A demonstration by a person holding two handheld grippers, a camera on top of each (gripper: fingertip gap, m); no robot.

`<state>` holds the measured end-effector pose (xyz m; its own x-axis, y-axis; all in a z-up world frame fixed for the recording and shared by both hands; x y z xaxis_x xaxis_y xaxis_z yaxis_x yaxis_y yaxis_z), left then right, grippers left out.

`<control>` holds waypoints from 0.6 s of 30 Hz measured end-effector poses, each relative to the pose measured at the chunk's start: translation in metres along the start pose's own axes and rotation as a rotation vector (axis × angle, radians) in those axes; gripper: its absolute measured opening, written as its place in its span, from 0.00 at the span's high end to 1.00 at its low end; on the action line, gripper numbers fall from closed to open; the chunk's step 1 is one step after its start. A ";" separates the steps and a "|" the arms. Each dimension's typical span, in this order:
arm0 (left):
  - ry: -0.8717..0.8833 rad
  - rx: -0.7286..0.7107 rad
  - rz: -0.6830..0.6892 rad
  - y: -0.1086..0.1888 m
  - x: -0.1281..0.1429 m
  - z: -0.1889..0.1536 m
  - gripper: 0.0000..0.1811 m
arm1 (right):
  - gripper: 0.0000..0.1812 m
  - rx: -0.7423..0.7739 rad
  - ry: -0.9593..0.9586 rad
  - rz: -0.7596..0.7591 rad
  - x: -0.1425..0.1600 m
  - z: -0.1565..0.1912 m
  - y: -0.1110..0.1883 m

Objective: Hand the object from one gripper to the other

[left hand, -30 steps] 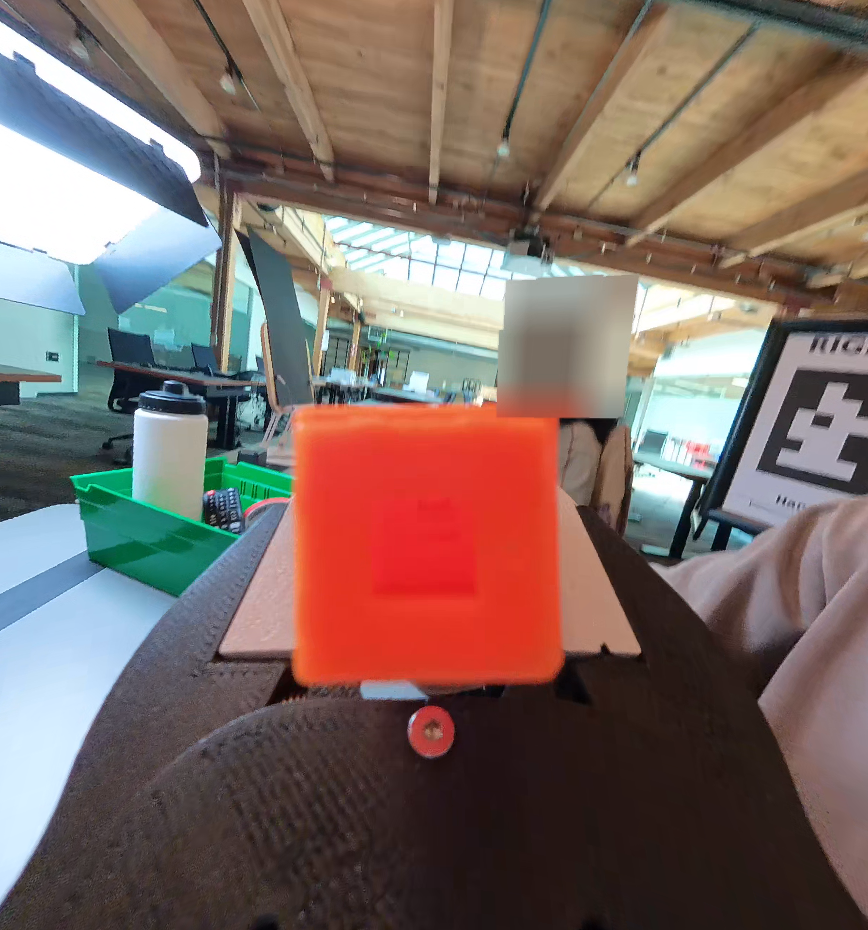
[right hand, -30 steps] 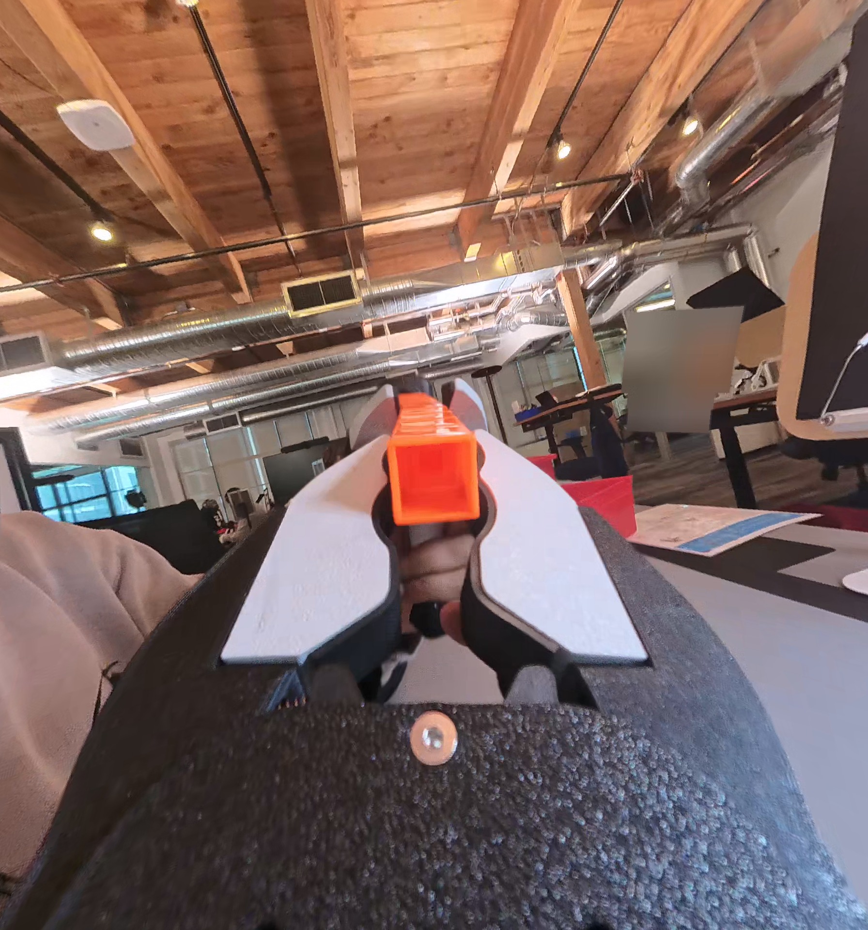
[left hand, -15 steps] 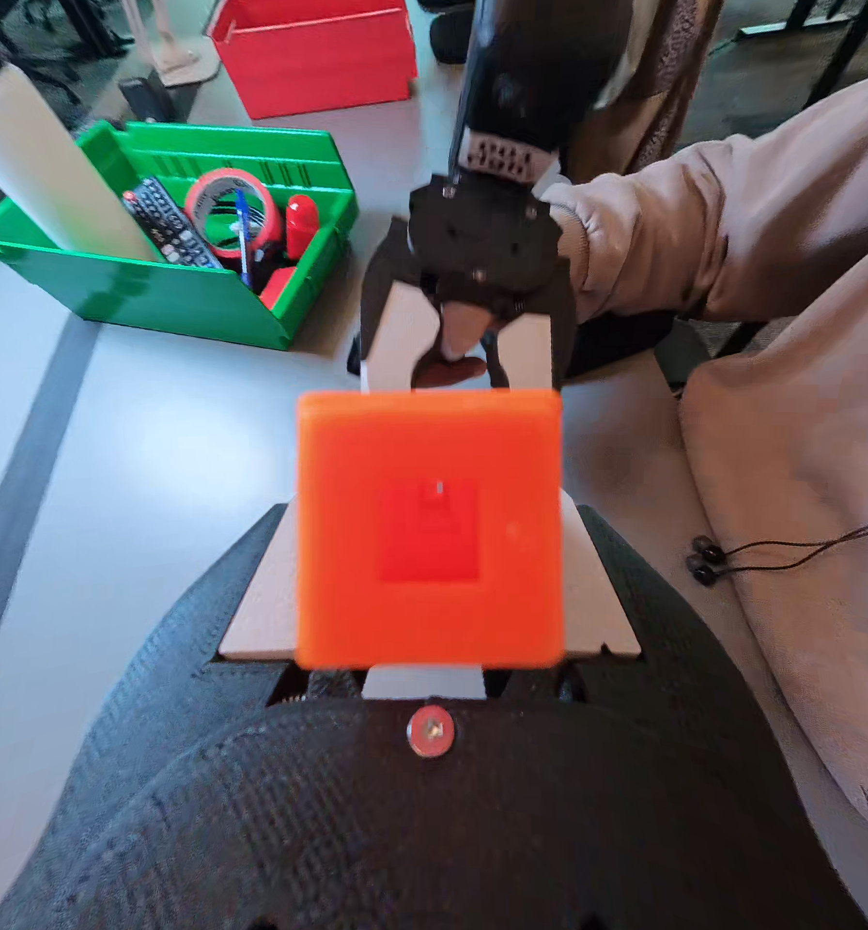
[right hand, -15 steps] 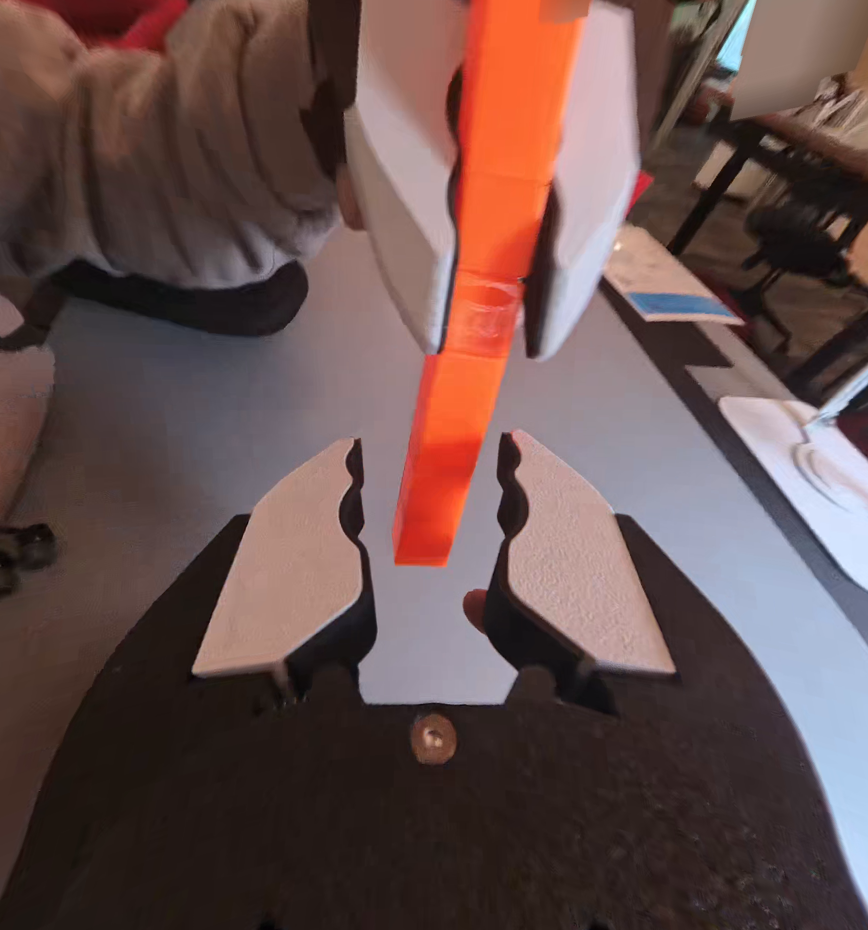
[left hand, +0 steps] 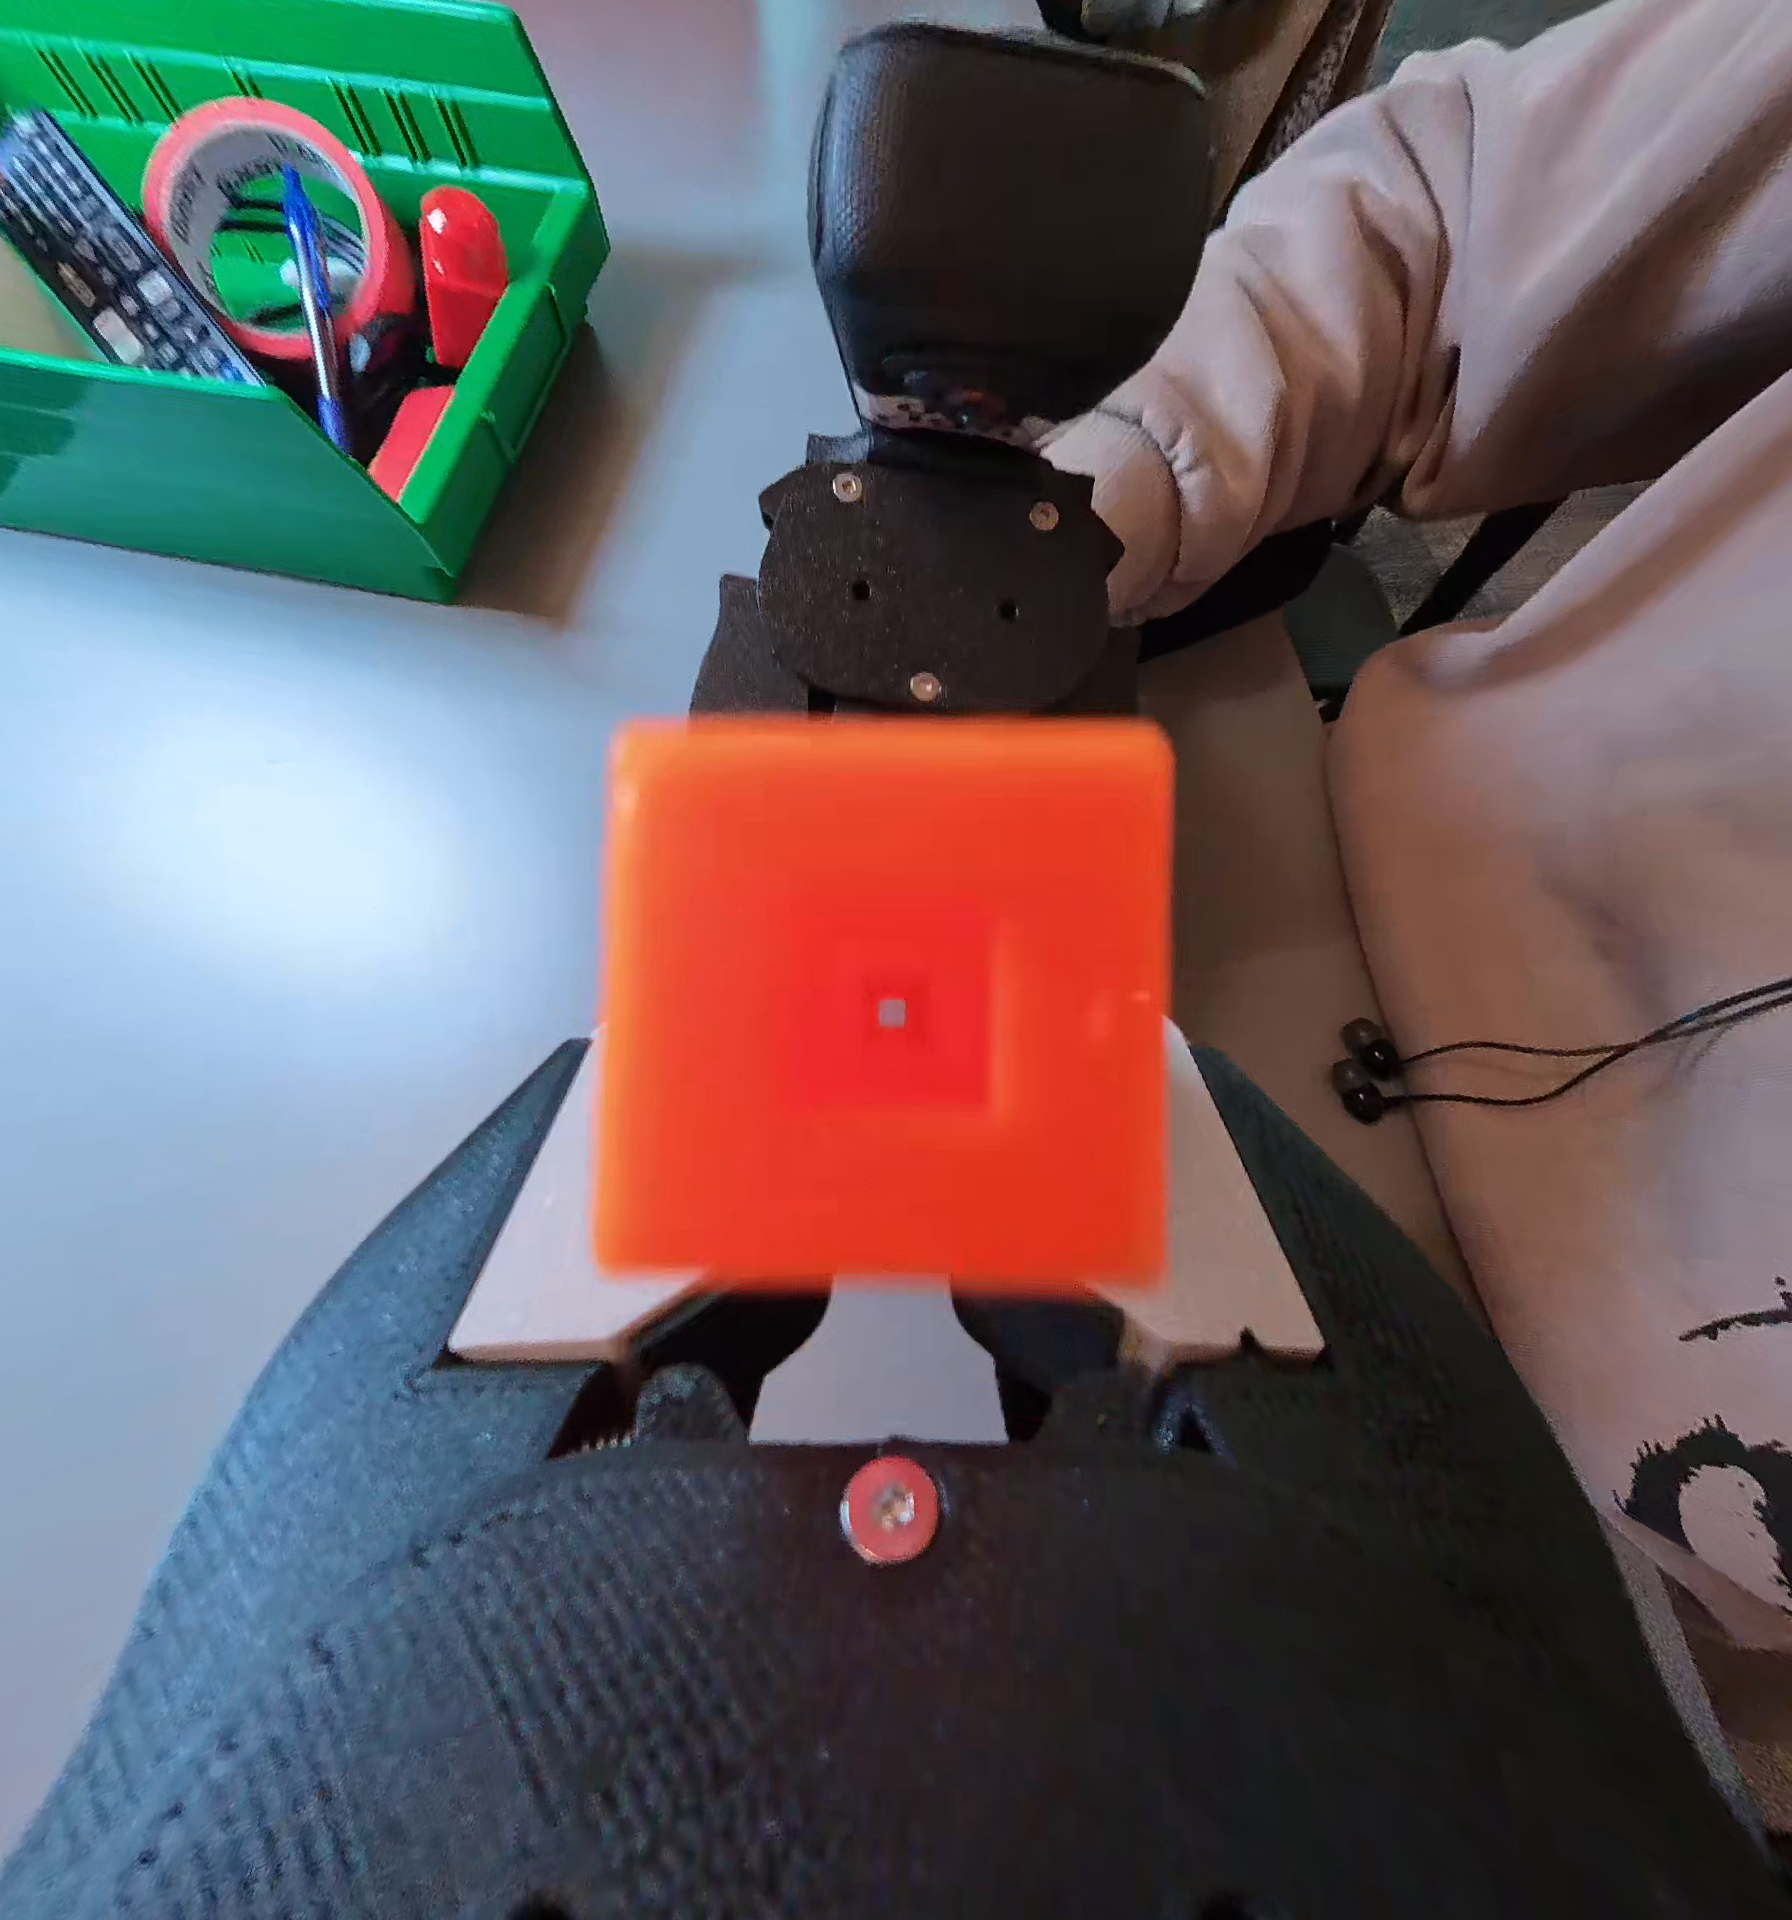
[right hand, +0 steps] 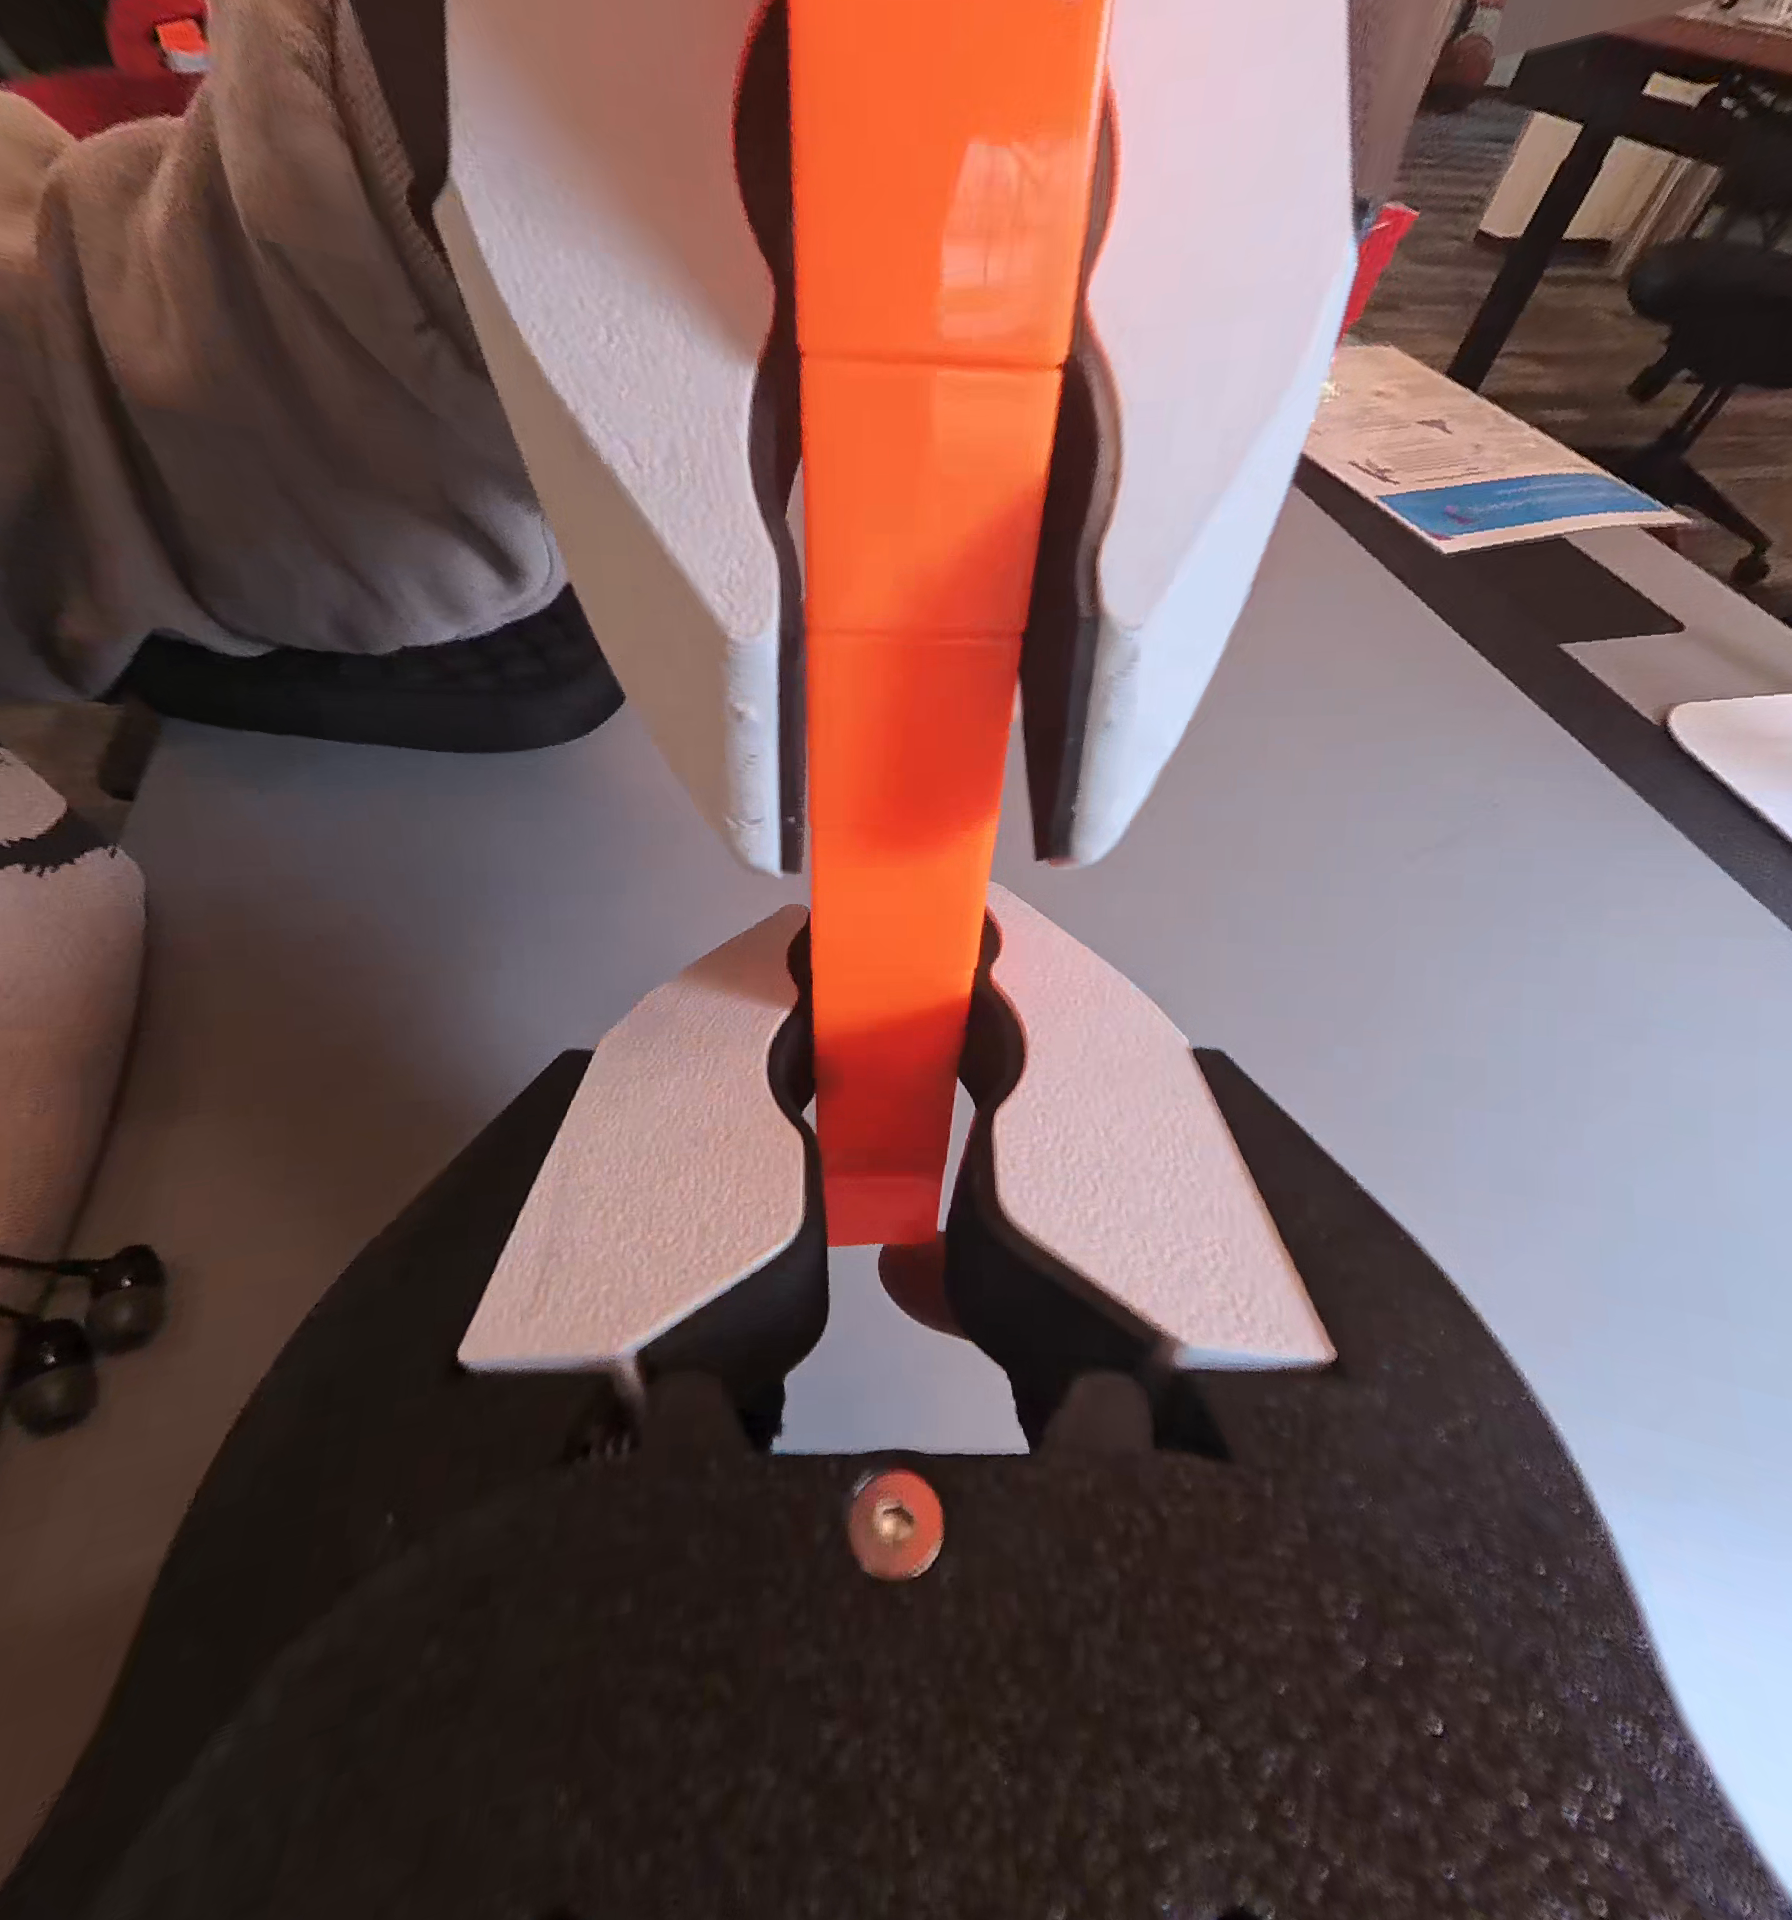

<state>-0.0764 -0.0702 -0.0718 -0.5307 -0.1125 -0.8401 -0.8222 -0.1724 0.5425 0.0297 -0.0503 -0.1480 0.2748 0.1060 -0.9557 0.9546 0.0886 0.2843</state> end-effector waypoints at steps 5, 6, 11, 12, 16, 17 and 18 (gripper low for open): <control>-0.053 -0.068 -0.203 -0.009 -0.009 0.003 0.78 | 0.87 -0.002 -0.012 -0.215 -0.026 -0.004 0.014; -0.062 -0.071 -0.262 -0.006 -0.013 0.002 0.77 | 0.87 0.007 -0.011 -0.268 -0.027 -0.005 0.019; -0.127 -0.099 -0.336 -0.002 -0.019 -0.003 0.85 | 0.87 -0.052 -0.063 -0.349 -0.023 -0.003 0.025; -0.129 -0.083 -0.316 -0.003 -0.018 -0.004 0.86 | 0.87 -0.037 -0.051 -0.327 -0.021 -0.003 0.023; -0.199 -0.234 -0.227 0.002 -0.015 0.002 0.87 | 0.62 -0.064 -0.144 -0.162 -0.012 -0.014 0.021; -0.247 -0.304 -0.208 0.006 -0.014 0.005 0.87 | 0.60 -0.061 -0.177 -0.168 -0.011 -0.020 0.026; -0.307 -0.394 -0.183 0.011 -0.012 0.008 0.87 | 0.61 -0.081 -0.221 -0.192 -0.010 -0.027 0.032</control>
<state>-0.0807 -0.0631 -0.0562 -0.4704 0.2354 -0.8505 -0.7988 -0.5232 0.2970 0.0542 -0.0224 -0.1270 0.1173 -0.1374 -0.9835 0.9816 0.1663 0.0938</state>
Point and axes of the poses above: each gripper's, where its closed fingertips meet, y back along the fingers, x out of its underside, z = x × y across the jaws, the point moved 9 cm from there along y, back along the fingers, and after that the axes turned 4 degrees about -z, right-handed, at the moved point
